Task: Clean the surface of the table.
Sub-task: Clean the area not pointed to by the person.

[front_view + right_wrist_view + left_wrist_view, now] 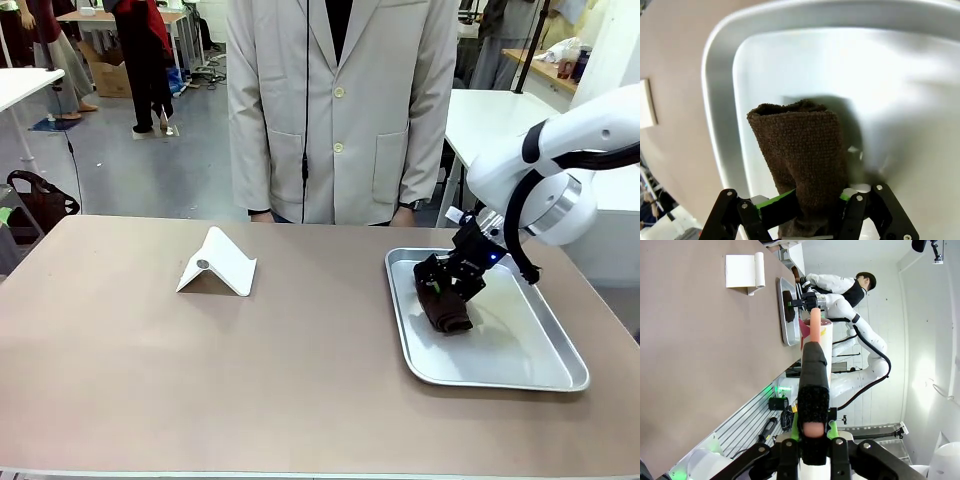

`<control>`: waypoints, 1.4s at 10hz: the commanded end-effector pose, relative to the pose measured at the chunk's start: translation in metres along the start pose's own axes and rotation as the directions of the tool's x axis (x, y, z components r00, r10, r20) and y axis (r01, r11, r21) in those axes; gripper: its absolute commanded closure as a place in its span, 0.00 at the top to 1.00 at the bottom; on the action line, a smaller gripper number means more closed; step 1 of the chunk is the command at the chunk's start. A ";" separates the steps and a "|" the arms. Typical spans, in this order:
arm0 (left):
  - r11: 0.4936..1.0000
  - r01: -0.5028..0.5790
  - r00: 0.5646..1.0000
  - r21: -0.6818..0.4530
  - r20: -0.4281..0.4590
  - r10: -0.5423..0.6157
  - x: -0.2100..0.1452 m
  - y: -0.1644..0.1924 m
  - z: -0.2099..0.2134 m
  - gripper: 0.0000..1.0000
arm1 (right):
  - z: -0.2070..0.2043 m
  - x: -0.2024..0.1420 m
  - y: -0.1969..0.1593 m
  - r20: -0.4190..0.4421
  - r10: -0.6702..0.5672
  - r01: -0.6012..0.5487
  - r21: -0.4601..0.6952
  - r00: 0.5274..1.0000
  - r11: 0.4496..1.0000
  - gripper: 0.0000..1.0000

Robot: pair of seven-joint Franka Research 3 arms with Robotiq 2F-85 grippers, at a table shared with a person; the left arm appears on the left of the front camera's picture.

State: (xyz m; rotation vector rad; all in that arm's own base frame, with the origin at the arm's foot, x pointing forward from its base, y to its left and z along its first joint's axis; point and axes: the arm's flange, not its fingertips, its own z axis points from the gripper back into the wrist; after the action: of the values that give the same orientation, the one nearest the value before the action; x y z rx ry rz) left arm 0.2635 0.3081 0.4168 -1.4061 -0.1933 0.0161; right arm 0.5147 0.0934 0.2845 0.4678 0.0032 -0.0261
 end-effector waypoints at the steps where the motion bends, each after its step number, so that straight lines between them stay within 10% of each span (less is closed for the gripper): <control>1: 1.000 -0.009 1.000 -0.008 0.010 0.009 0.000 -0.005 -0.002 0.22 | 0.009 -0.005 -0.010 0.056 -0.061 0.065 -0.069 0.997 0.996 0.00; 9: 1.000 -0.009 1.000 -0.008 0.010 0.009 0.000 -0.005 -0.002 0.22 | 0.057 -0.009 -0.069 0.154 -0.205 0.213 -0.034 0.966 0.977 0.00; 12: 1.000 -0.009 1.000 -0.008 0.010 0.009 0.000 -0.005 -0.002 0.22 | 0.085 -0.016 -0.084 0.104 -0.169 0.146 0.200 0.980 0.969 0.00; 14: 1.000 -0.009 1.000 -0.008 0.010 0.009 0.000 -0.005 -0.002 0.22 | 0.116 -0.025 -0.101 0.015 -0.139 0.113 0.499 0.990 0.859 0.00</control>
State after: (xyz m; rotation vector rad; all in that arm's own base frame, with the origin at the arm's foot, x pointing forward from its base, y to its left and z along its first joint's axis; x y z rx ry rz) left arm 0.2635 0.3082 0.4169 -1.4055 -0.1936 0.0161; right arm 0.4926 -0.0247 0.3416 0.8130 -0.0793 -0.2051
